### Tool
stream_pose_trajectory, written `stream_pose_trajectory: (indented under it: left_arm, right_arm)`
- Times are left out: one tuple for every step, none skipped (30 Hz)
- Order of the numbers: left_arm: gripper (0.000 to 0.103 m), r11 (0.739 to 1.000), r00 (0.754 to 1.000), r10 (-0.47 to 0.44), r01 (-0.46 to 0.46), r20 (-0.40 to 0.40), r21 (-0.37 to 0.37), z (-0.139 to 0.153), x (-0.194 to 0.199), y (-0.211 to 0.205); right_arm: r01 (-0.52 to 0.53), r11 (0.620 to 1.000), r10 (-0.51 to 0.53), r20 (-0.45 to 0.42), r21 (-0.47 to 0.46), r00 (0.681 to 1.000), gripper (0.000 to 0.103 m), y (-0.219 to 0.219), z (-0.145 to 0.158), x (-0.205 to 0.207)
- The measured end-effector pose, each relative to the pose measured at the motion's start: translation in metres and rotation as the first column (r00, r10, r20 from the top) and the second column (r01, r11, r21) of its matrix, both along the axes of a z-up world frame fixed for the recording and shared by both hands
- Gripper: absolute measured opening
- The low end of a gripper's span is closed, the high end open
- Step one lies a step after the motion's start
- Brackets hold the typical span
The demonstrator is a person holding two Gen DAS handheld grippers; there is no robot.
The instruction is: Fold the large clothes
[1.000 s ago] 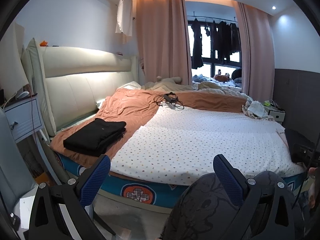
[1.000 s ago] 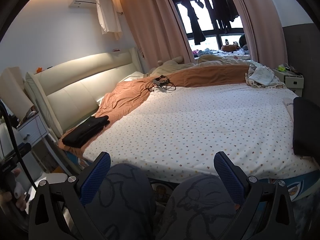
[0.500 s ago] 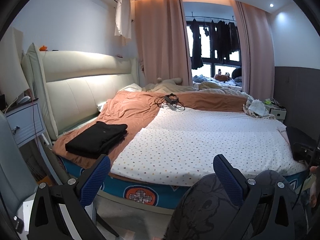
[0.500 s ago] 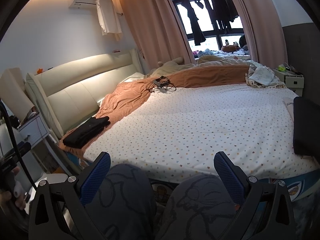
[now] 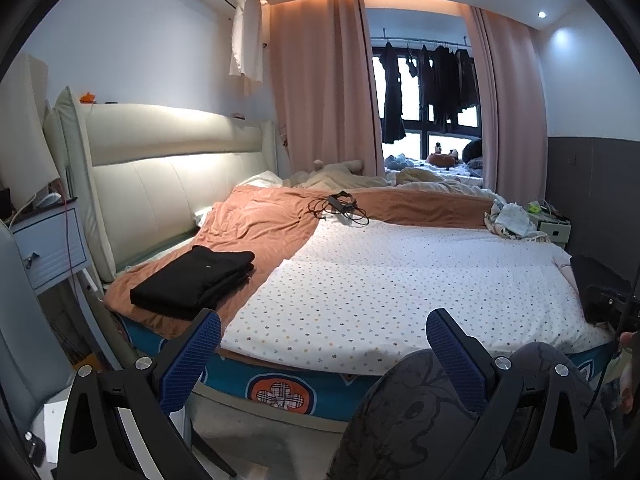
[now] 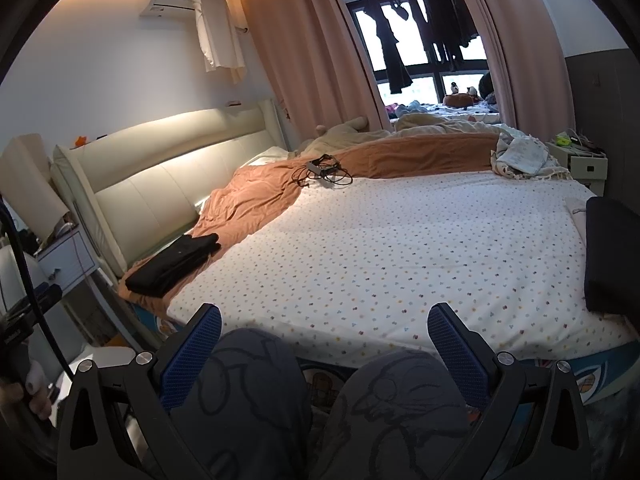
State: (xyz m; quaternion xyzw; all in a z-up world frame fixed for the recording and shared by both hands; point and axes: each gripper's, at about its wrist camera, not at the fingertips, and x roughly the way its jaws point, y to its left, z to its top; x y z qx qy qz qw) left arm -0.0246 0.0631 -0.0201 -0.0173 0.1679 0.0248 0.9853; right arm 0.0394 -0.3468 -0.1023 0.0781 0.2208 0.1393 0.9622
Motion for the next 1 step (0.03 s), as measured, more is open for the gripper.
stream_pose_trajectory:
  left_arm:
    - [0.103, 1.000, 1.000, 0.003, -0.003, 0.000, -0.002, 0.0001, 0.0001, 0.0011]
  right_arm:
    - [0.000, 1.000, 0.000, -0.001, 0.000, 1.000, 0.103, 0.0001, 0.0001, -0.0001]
